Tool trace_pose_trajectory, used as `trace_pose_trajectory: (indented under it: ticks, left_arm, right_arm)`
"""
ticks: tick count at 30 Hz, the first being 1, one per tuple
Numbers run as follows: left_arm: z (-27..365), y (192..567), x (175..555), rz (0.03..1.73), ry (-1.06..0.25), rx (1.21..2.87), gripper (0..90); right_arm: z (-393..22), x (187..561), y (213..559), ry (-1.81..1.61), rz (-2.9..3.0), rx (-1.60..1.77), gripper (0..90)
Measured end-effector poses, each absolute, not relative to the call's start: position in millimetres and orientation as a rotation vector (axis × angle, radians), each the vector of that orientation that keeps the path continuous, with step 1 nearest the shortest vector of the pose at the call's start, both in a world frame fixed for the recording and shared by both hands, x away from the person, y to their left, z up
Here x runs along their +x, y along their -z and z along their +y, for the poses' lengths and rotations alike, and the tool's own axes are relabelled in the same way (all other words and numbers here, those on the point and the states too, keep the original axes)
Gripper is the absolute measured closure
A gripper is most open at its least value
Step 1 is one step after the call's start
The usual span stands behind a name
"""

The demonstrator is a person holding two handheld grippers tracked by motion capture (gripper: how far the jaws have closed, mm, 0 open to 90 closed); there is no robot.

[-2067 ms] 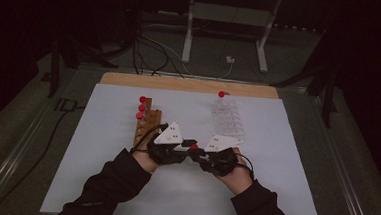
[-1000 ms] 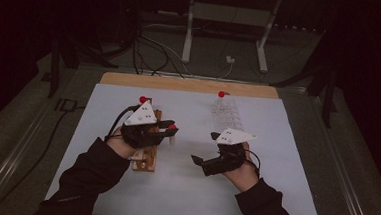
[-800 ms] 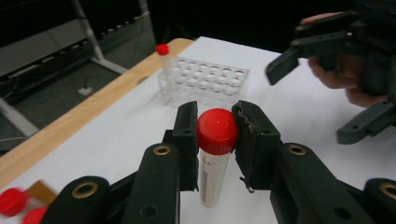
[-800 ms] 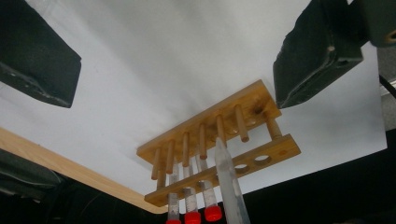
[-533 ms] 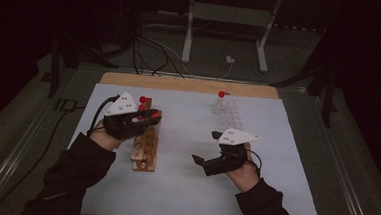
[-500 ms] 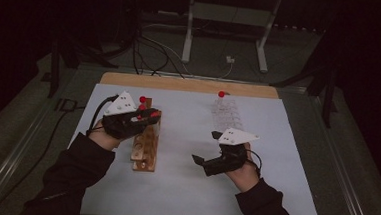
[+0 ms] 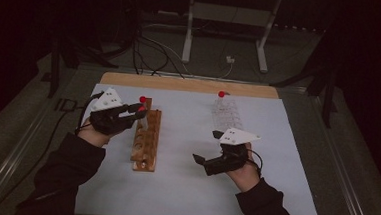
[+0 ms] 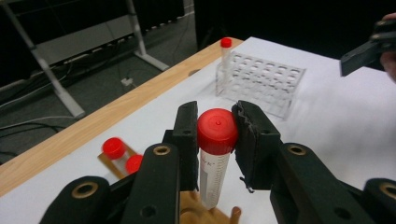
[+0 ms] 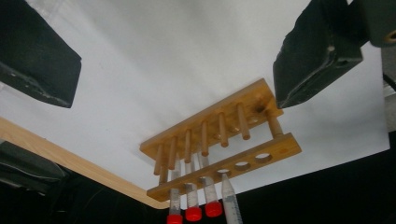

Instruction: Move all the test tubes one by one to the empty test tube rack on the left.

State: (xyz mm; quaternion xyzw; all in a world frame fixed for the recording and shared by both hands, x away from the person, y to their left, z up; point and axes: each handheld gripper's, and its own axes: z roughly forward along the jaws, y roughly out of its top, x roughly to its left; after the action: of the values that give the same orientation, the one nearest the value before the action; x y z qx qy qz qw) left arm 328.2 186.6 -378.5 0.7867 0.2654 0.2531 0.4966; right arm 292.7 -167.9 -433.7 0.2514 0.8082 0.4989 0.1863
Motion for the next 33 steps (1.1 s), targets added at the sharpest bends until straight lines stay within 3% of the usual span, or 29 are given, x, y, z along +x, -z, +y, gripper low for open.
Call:
trace_pose_trajectory:
  ticks: [33]
  left_arm:
    - [194, 438, 344, 0.746, -0.579, 1.935, 72.0]
  right_arm:
    - [-170, 294, 435, -1.404, 2.273, 0.710, 1.3]
